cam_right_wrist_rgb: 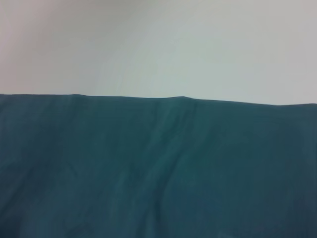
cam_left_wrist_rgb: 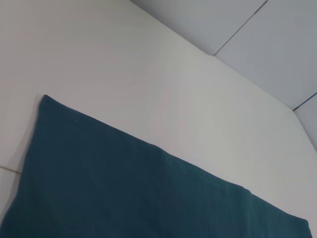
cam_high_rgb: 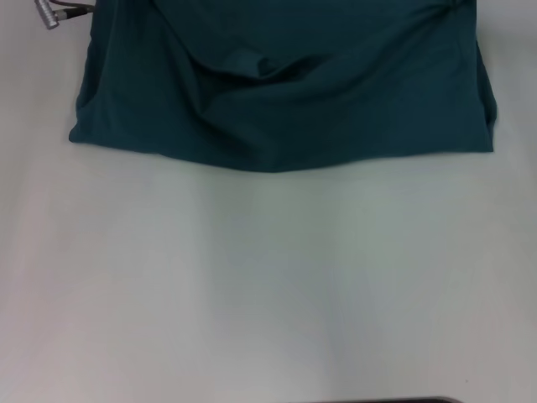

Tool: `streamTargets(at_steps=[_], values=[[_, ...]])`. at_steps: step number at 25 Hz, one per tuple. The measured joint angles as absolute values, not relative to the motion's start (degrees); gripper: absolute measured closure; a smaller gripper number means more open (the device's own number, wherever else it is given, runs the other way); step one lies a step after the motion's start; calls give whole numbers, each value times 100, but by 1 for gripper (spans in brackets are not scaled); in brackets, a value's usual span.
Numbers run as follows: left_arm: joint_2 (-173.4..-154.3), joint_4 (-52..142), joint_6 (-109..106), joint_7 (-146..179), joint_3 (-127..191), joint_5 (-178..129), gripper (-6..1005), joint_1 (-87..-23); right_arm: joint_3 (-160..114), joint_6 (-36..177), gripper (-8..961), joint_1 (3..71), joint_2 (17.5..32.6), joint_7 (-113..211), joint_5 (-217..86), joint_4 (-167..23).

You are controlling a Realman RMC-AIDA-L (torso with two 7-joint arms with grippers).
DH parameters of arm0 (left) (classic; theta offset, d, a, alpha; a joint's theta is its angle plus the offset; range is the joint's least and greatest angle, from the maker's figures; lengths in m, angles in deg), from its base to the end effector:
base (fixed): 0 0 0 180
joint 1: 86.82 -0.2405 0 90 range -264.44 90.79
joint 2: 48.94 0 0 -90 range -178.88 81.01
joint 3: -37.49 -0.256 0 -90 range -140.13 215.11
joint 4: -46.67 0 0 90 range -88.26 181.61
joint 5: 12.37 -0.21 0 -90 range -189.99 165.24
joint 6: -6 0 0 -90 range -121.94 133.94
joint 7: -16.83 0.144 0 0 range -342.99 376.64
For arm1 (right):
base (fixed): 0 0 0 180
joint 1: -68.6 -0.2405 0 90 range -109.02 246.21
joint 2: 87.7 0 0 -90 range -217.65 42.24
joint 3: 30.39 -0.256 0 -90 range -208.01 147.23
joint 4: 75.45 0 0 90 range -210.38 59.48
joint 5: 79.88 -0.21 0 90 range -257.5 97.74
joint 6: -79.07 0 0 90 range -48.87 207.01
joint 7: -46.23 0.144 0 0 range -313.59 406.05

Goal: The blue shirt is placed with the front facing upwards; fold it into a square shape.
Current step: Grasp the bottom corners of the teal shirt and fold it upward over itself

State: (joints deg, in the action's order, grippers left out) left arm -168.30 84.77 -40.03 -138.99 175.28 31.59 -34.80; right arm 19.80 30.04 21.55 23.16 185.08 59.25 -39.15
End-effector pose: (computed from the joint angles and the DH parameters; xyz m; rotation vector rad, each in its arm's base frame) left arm -0.1957 0.4819 0.0163 -1.8311 -1.6071 -0.5972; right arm 0.2572 0.4716 0.0618 -2.0146 1.2324 0.1725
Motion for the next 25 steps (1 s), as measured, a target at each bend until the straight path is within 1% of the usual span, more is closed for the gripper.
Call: streamTargets(at_steps=[9, 20, 25], values=[[-16837, 8500, -3909, -13887, 17562, 3182, 993, -3530, 1987, 3203, 827, 2175, 2368, 18513, 5926, -3915], [-16886, 8489, -3637, -13911, 17572, 3226, 978, -3533, 1987, 3480, 820, 2198, 2376, 18525, 5925, -3926], [-16887, 8485, -3538, -13987, 17568, 3234, 977, -3552, 2002, 3604, 816, 2179, 2421, 18490, 6019, -3930]])
